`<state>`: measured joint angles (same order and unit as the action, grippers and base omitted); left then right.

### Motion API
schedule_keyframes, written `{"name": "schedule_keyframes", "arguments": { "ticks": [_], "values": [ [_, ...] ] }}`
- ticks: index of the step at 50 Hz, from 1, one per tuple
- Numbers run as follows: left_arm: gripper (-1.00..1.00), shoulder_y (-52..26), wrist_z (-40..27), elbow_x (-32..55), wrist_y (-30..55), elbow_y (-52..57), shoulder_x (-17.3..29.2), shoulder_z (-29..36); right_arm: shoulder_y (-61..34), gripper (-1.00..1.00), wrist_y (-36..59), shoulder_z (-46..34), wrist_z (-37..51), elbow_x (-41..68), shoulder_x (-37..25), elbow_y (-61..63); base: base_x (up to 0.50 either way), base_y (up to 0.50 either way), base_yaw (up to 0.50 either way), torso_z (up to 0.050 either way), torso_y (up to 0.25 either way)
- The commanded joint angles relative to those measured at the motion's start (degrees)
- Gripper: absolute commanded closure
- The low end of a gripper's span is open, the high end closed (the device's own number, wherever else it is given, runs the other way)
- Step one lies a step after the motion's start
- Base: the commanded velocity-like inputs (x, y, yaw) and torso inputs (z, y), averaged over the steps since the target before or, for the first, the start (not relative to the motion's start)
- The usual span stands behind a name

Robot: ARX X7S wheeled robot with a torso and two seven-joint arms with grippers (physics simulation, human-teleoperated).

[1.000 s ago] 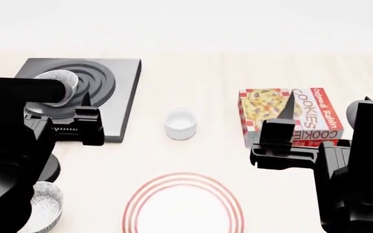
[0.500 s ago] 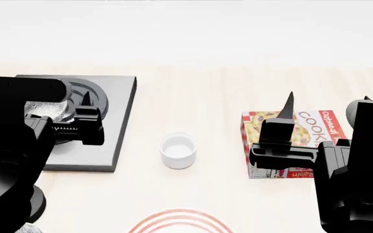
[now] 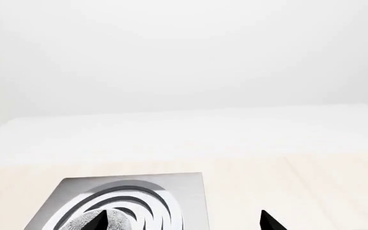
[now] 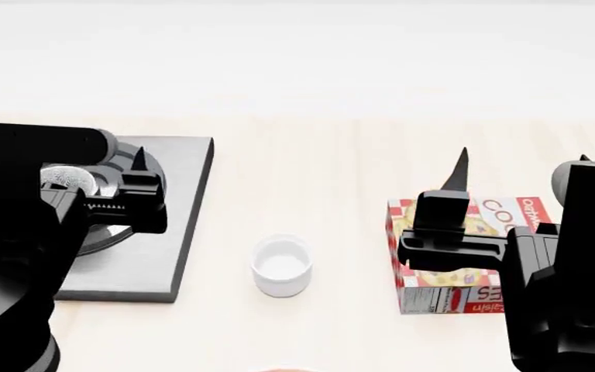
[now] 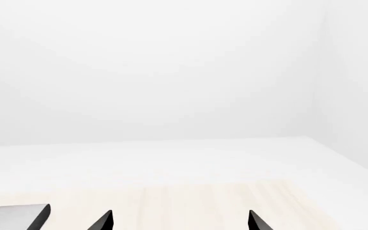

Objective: Pick the akita bowl on the stove and place it on the plate.

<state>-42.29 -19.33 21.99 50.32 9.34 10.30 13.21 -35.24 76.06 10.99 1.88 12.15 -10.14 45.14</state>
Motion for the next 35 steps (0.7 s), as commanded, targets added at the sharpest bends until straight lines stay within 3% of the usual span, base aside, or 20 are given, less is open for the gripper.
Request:
{"name": "schedule_keyframes", "arguments": {
  "ticks": [1, 8, 15, 27, 29, 31, 35],
  "values": [
    [-1.00, -0.1, -0.2, 0.4, 0.1, 0.1, 0.2, 0.2, 0.1, -1.00, 0.0, 0.0, 0.3, 0.4, -0.1, 0.1, 0.26, 0.00, 0.00, 0.000, 0.000],
    [-1.00, -1.0, -0.3, 1.1, 1.2, 0.7, 0.5, 0.0, 0.0, -1.00, 0.3, 0.0, 0.7, 0.5, -0.2, -0.2, 0.19, 0.00, 0.00, 0.000, 0.000],
    [-1.00, -8.1, 0.3, 1.8, 4.2, -3.6, 0.8, -0.9, -0.2, -1.00, 0.6, 0.3, 0.8, 0.9, -0.1, 0.0, 0.00, 0.00, 0.00, 0.000, 0.000],
    [-1.00, -26.0, 4.0, -0.7, -0.7, -26.4, -0.5, -0.5, 0.3, -1.00, -0.6, 0.4, 0.8, 1.3, -0.1, -0.7, 0.00, 0.00, 0.00, 0.000, 0.000],
    [-1.00, -29.7, 3.9, 3.4, 0.2, -32.1, -2.5, -6.6, 0.1, -1.00, -0.3, 0.5, 0.8, 1.4, -0.1, -0.6, 0.00, 0.00, 0.00, 0.000, 0.000],
    [-1.00, -32.8, 4.3, -0.9, -3.4, -37.1, -2.2, -2.4, -0.2, -1.00, 0.5, 0.6, 0.9, 1.7, 0.0, 0.0, 0.00, 0.00, 0.00, 0.000, 0.000],
    [-1.00, -36.9, 5.2, -0.1, -4.9, -45.1, -3.1, -4.0, 0.1, -1.00, -0.3, 0.4, 0.8, 1.8, -0.2, -0.6, 0.00, 0.00, 0.00, 0.000, 0.000]
  ]
}}
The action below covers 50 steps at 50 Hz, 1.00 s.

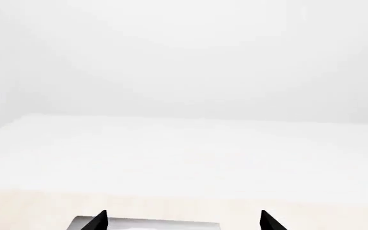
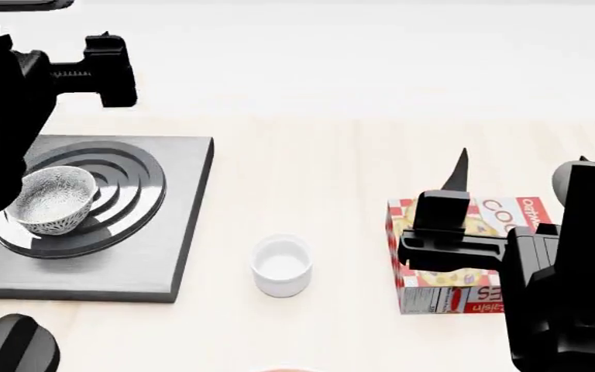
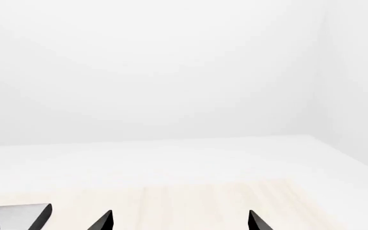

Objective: Pick the akita bowl on the stove and place it on the plate.

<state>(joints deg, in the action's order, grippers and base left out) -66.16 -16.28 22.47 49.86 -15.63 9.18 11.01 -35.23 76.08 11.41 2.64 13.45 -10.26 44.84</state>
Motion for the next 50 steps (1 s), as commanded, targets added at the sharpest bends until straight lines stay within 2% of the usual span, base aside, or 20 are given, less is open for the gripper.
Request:
{"name": "schedule_keyframes", "arguments": {
  "ticks": [1, 6, 12, 31, 43, 50],
  "values": [
    [-1.00, -13.6, 2.9, -0.6, -4.5, -21.4, -2.0, -1.5, 0.1, -1.00, -0.4, 0.0, 0.1, 0.5, -0.1, -0.2, 0.00, 0.00, 0.00, 0.000, 0.000],
    [-1.00, -16.7, 3.7, -1.1, -8.4, -31.0, -2.6, -2.0, 0.3, -1.00, -0.5, 0.0, 0.1, 0.7, -0.1, 0.0, 0.00, 0.00, 0.00, 0.000, 0.000],
    [-1.00, -17.6, 5.3, -2.3, -9.2, -34.5, -3.1, 0.1, 0.2, -1.00, -0.1, 0.1, 0.3, 1.0, -0.1, 0.2, 0.00, 0.00, 0.00, 0.000, 0.000],
    [-1.00, -17.6, 7.2, -2.9, -10.5, -35.0, -2.2, 2.3, 0.3, -1.00, -0.8, 0.1, 0.7, 1.5, -0.4, -0.4, 0.00, 0.00, 0.00, 0.000, 0.000],
    [-1.00, -14.2, 8.6, -3.2, -12.4, -29.9, -1.0, 3.9, 0.0, -1.00, -0.2, 0.1, 1.2, 2.0, -0.5, 0.0, 0.00, 0.00, 0.00, 0.000, 0.000],
    [-1.00, -13.6, 9.6, -3.7, -12.9, -28.3, -0.6, 5.4, 0.1, -1.00, -0.2, 0.2, 1.3, 2.3, -0.5, 0.1, 0.00, 0.00, 0.00, 0.012, -0.207]
  ]
}}
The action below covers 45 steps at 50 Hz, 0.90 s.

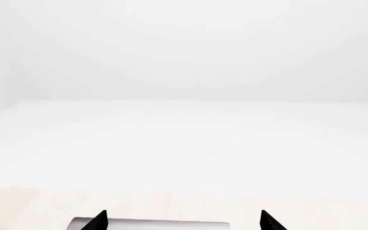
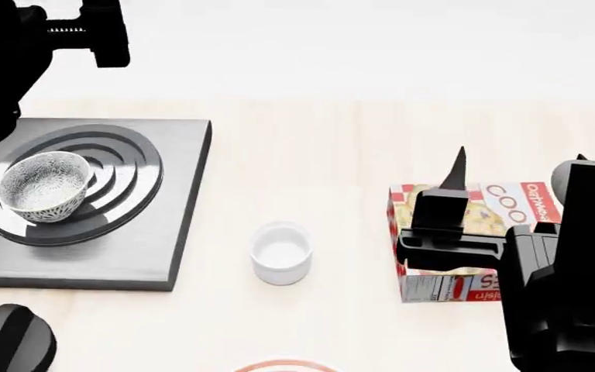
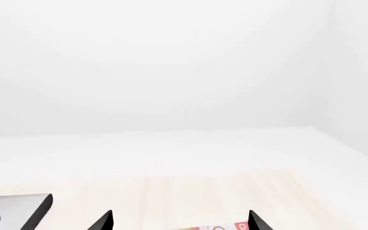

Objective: Pick the akita bowl on the stove and place it on the plate.

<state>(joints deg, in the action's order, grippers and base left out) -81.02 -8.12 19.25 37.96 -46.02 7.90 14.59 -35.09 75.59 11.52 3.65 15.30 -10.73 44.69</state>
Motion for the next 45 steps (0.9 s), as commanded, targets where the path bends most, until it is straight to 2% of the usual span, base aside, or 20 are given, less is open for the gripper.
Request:
{"name": "schedule_keyframes", "arguments": {
  "ticks": [1, 6, 12, 19, 24, 30, 35, 38, 45],
  "values": [
    [-1.00, 1.2, 0.5, -0.2, -0.7, 2.3, 0.6, 1.1, 0.0, -1.00, 0.1, 0.1, 0.3, 0.4, -0.1, 0.0, 0.00, 0.00, 0.00, 0.000, 0.000],
    [-1.00, 2.0, 0.4, 0.1, -1.0, 3.9, 0.8, 1.0, 0.3, -1.00, -0.7, 0.1, 0.3, 0.5, -0.2, -0.4, 0.00, 0.00, 0.00, 0.000, 0.000],
    [-1.00, 2.2, 0.3, -0.2, -0.4, 3.9, 1.1, 1.7, 0.2, -1.00, -0.4, 0.2, 0.4, 0.8, -0.2, -0.2, 0.00, 0.00, 0.00, 0.008, -0.225],
    [-1.00, 2.5, -0.2, -0.1, -1.0, 4.0, 1.4, 1.4, 0.2, -1.00, -0.3, 0.2, 0.6, 1.0, -0.3, -0.2, 0.00, 0.00, 0.00, 0.001, -0.012],
    [-1.00, 2.5, -0.8, 0.7, -0.5, 4.0, 1.2, 0.4, 0.2, -1.00, -0.5, 0.1, 0.8, 1.2, -0.4, -0.4, 0.00, 0.00, 0.00, 0.004, -0.218],
    [-1.00, 2.8, -0.4, 0.7, -0.6, 4.7, 1.4, 1.0, 0.5, -1.00, -1.1, 0.0, 0.9, 1.2, -0.4, -0.7, 0.00, 0.00, 0.00, 0.000, -0.005],
    [-1.00, 2.8, -0.7, 0.7, -0.7, 4.1, 1.3, 1.0, 0.5, -1.00, -1.3, 0.0, 1.0, 1.4, -0.5, -0.9, 0.00, 0.00, 0.00, 0.007, -0.233],
    [-1.00, 2.6, 0.4, 1.4, 2.5, 4.2, 1.3, 1.6, 0.4, -1.00, -1.1, 0.0, 1.1, 1.5, -0.5, -0.8, 0.00, 0.00, 0.00, 0.005, -0.167],
    [-1.00, 1.7, -1.9, -0.1, 4.5, 2.7, 0.8, 3.1, 0.4, -1.00, -1.0, 0.0, 1.3, 1.8, -0.6, -0.7, 0.00, 0.00, 0.00, 0.000, 0.000]
  ]
}}
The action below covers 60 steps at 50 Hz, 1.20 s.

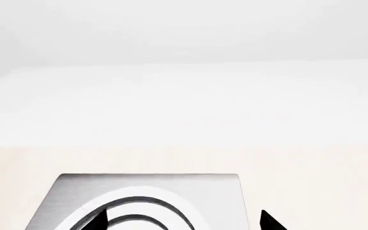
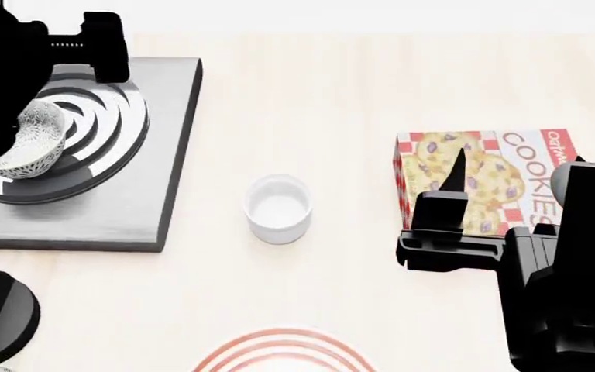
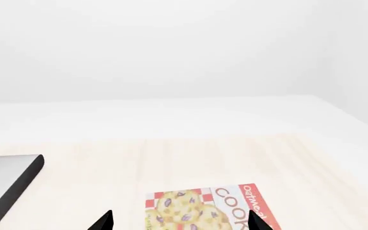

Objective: Pick the akita bowl on the stove and place it on the plate.

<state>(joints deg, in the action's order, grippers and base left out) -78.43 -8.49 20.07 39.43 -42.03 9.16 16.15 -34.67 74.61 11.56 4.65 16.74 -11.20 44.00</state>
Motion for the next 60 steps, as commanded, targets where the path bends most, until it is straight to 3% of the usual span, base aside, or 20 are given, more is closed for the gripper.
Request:
{"name": "schedule_keyframes", "arguments": {
  "ticks": [1, 7, 20, 60],
  "values": [
    [-1.00, -0.8, -1.5, -1.0, 3.3, -1.2, -0.5, 1.9, 0.0, -1.00, 0.1, 0.0, 0.3, 0.4, -0.1, 0.0, 0.00, 0.00, 0.00, 0.000, 0.000],
    [-1.00, -1.8, -3.3, -1.9, 8.8, -1.7, -1.0, 3.6, -0.5, -1.00, 1.1, 0.2, 0.6, 0.8, -0.2, 0.5, 0.00, 0.00, 0.00, 0.000, 0.000],
    [-1.00, -0.4, -4.5, -4.1, 12.4, -2.7, -1.0, 7.5, -0.4, -1.00, 1.1, 0.2, 0.9, 1.2, -0.3, 0.6, 0.00, 0.00, 0.00, 0.000, 0.000],
    [-1.00, 2.3, -4.9, -6.2, 11.8, -6.1, -0.1, 11.8, -0.3, -1.00, 0.6, 0.2, 1.9, 2.5, -0.7, 0.2, 0.00, 0.00, 0.00, 0.000, 0.000]
  ]
}}
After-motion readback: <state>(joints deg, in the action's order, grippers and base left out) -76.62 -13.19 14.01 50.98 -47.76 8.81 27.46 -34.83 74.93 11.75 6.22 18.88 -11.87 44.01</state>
